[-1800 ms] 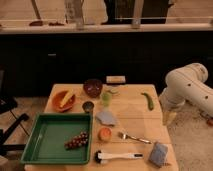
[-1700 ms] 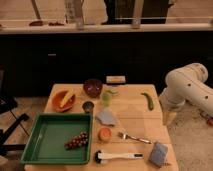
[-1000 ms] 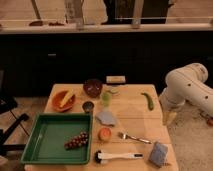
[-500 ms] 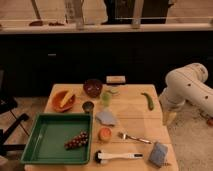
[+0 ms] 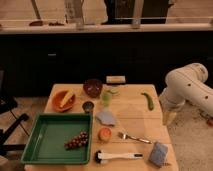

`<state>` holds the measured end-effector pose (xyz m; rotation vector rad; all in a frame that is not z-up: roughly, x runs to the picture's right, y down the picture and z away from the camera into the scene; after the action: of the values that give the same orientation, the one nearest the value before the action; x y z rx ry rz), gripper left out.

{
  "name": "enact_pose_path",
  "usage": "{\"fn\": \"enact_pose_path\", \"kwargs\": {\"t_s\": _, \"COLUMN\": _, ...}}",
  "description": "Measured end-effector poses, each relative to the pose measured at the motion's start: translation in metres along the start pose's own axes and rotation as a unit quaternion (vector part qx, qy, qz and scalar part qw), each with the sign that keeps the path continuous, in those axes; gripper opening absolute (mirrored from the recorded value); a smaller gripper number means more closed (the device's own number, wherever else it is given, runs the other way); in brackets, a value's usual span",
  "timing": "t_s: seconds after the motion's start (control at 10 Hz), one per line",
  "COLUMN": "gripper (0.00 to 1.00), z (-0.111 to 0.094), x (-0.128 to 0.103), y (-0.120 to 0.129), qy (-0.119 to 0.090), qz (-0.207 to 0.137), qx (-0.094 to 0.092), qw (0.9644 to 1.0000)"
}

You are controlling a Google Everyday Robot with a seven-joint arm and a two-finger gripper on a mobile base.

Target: Wipe purple bowl with eraser

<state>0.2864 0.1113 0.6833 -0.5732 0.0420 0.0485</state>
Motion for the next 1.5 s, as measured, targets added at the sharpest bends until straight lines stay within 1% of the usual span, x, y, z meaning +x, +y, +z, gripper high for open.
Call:
{"fn": "enact_pose_path", "kwargs": {"t_s": 0.4, "gripper": 0.8, "z": 0.0, "x": 0.0, "y": 0.0, "qy": 0.0, "qz": 0.0, "qx": 0.002, "qw": 1.0}}
{"fn": "enact_pose_path", "kwargs": {"t_s": 0.5, "gripper": 0.8, "z": -0.003, "x": -0.002, "y": 0.0, "qy": 0.0, "qz": -0.004, "qx": 0.013, "qw": 0.9999}}
{"fn": "enact_pose_path", "kwargs": {"t_s": 0.7, "gripper": 0.8, "z": -0.007, "x": -0.01, "y": -0.006, "qy": -0.007, "qz": -0.008, "qx": 0.042, "qw": 0.9991}}
{"fn": "enact_pose_path", "kwargs": {"t_s": 0.9, "gripper": 0.8, "z": -0.012, "x": -0.02, "y": -0.018, "qy": -0.023, "qz": -0.013, "qx": 0.08, "qw": 0.9965}}
{"fn": "enact_pose_path", "kwargs": {"t_s": 1.0, "gripper": 0.8, "z": -0.012, "x": -0.029, "y": -0.026, "qy": -0.031, "qz": -0.022, "qx": 0.091, "qw": 0.9951}}
{"fn": "enact_pose_path", "kwargs": {"t_s": 1.1, "gripper": 0.8, "z": -0.012, "x": -0.039, "y": -0.036, "qy": -0.036, "qz": -0.033, "qx": 0.099, "qw": 0.9938}}
{"fn": "enact_pose_path", "kwargs": {"t_s": 1.2, "gripper": 0.8, "z": -0.01, "x": -0.047, "y": -0.048, "qy": -0.045, "qz": -0.04, "qx": 0.108, "qw": 0.9924}}
{"fn": "enact_pose_path", "kwargs": {"t_s": 1.3, "gripper": 0.8, "z": -0.008, "x": -0.051, "y": -0.056, "qy": -0.048, "qz": -0.043, "qx": 0.111, "qw": 0.9918}}
{"fn": "enact_pose_path", "kwargs": {"t_s": 1.5, "gripper": 0.8, "z": -0.005, "x": -0.07, "y": -0.081, "qy": -0.057, "qz": -0.06, "qx": 0.119, "qw": 0.9895}}
